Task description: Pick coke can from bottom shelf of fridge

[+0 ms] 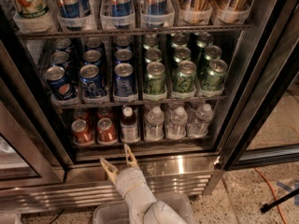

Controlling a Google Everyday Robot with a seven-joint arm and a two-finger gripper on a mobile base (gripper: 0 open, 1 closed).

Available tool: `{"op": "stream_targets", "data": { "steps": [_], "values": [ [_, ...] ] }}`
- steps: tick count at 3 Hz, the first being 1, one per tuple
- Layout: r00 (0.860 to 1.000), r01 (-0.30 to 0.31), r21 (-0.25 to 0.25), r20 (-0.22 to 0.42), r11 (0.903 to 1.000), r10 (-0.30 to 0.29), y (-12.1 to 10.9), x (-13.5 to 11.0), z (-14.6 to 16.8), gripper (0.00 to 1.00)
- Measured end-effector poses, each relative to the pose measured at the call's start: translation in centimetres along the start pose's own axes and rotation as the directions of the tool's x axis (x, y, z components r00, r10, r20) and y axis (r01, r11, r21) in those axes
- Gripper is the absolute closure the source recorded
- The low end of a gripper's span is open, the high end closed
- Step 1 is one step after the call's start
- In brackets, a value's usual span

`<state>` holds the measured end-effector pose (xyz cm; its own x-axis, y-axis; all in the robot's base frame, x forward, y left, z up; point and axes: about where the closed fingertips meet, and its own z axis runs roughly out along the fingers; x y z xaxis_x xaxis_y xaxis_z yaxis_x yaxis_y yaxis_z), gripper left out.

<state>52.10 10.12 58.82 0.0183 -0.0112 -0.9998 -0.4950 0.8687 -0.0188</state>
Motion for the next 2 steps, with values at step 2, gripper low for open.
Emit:
{"op": "stream_targets", "data": {
  "steps": [2],
  "values": [
    [1.000, 0.020, -0.011, -0.004, 0.9997, -0.020, -0.9, -0.2, 1.8, 0.24]
  ]
}}
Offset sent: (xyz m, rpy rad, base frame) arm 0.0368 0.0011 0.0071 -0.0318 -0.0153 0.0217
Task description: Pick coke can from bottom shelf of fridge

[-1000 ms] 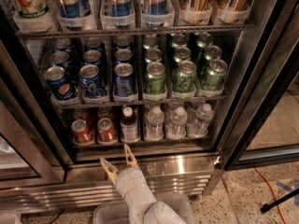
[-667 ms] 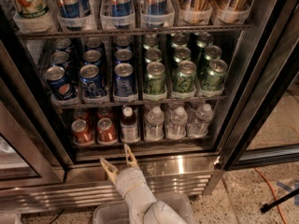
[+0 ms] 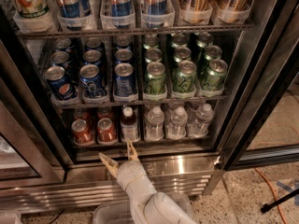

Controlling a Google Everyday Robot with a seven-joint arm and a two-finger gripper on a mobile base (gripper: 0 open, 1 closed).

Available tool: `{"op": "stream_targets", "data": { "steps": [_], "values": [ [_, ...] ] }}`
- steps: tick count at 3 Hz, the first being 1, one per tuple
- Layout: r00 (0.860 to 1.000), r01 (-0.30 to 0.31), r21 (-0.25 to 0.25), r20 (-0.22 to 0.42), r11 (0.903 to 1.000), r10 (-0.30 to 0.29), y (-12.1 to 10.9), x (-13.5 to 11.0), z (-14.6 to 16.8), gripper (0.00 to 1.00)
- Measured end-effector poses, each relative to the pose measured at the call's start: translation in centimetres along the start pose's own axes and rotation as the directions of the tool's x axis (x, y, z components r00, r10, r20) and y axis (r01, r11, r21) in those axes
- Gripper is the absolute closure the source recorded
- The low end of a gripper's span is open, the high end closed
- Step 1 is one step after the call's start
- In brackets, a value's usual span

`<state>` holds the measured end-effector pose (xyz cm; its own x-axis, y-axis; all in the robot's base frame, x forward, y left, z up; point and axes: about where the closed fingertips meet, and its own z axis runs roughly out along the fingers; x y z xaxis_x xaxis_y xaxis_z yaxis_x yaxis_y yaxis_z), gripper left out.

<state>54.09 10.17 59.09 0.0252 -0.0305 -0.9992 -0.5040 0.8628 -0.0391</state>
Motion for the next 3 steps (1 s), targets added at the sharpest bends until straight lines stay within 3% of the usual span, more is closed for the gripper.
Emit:
{"op": "stream_targets", "data": {
  "steps": [2, 3],
  "values": [
    [1.000, 0.011, -0.023, 0.001, 0.9997, -0.011, -1.2, -0.5, 2.5, 0.28],
    [1.000, -0.002, -0.057, -0.004, 0.9984, 0.002, -0.3, 0.0, 4.2, 0.27]
  ]
}}
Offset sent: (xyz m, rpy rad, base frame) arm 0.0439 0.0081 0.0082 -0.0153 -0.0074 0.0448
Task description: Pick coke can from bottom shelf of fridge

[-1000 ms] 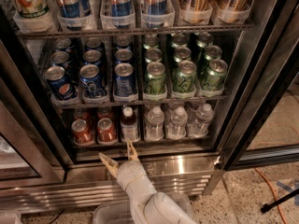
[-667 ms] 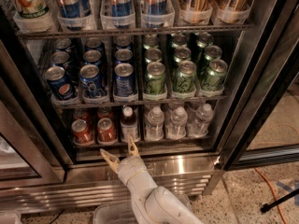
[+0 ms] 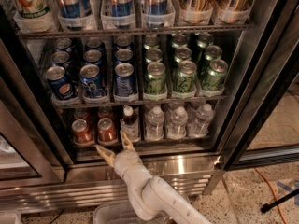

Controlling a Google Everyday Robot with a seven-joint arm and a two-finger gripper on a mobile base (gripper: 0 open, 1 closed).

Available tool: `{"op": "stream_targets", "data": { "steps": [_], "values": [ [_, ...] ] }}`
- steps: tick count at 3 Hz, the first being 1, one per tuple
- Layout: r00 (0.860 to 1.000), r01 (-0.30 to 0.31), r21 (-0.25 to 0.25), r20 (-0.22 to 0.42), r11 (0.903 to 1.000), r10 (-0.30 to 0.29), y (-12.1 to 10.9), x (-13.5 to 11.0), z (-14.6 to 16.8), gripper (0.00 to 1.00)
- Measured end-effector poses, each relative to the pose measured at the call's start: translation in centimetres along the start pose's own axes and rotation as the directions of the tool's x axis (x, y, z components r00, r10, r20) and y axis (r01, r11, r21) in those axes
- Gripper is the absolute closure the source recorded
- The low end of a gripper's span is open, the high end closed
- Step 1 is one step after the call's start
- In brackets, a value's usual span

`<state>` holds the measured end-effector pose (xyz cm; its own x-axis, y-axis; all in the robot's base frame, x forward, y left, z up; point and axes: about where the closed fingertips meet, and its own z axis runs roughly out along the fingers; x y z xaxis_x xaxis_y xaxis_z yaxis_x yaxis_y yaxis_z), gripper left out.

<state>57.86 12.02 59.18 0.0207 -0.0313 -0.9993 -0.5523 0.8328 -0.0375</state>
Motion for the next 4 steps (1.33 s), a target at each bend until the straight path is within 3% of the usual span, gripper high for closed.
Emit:
{"op": "stream_targets", "data": {
  "steps": [2, 4],
  "values": [
    [1.000, -0.010, -0.036, -0.005, 0.9993, 0.010, 1.2, 0.4, 1.6, 0.28],
    [1.000, 0.009, -0.037, 0.020, 0.9993, -0.009, 0.2, -1.1, 3.4, 0.29]
  ]
}}
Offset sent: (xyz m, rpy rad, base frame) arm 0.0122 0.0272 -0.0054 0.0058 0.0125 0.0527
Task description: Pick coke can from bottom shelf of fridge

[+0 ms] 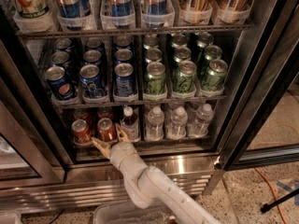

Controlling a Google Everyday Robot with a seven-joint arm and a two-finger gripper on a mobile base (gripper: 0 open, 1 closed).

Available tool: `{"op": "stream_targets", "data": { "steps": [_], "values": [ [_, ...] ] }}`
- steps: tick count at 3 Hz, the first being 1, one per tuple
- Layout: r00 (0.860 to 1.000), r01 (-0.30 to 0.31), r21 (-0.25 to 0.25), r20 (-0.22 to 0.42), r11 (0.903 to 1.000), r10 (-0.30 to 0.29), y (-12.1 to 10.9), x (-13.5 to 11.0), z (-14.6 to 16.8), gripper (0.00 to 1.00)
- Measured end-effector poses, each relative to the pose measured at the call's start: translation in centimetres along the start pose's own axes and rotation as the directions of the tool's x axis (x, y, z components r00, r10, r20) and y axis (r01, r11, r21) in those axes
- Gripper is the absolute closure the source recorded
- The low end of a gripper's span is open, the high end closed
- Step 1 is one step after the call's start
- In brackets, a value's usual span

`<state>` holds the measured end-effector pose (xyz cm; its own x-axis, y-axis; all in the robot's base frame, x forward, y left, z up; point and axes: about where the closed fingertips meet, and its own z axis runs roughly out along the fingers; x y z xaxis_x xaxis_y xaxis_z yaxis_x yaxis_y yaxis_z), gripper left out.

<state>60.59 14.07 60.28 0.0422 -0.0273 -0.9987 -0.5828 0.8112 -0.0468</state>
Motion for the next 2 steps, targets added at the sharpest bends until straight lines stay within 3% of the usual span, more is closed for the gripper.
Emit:
{"op": "stream_targets", "data": {
  "steps": [2],
  "values": [
    [1.000, -0.005, -0.007, -0.007, 1.0000, 0.005, -0.6, 0.3, 2.1, 0.29]
  ]
}}
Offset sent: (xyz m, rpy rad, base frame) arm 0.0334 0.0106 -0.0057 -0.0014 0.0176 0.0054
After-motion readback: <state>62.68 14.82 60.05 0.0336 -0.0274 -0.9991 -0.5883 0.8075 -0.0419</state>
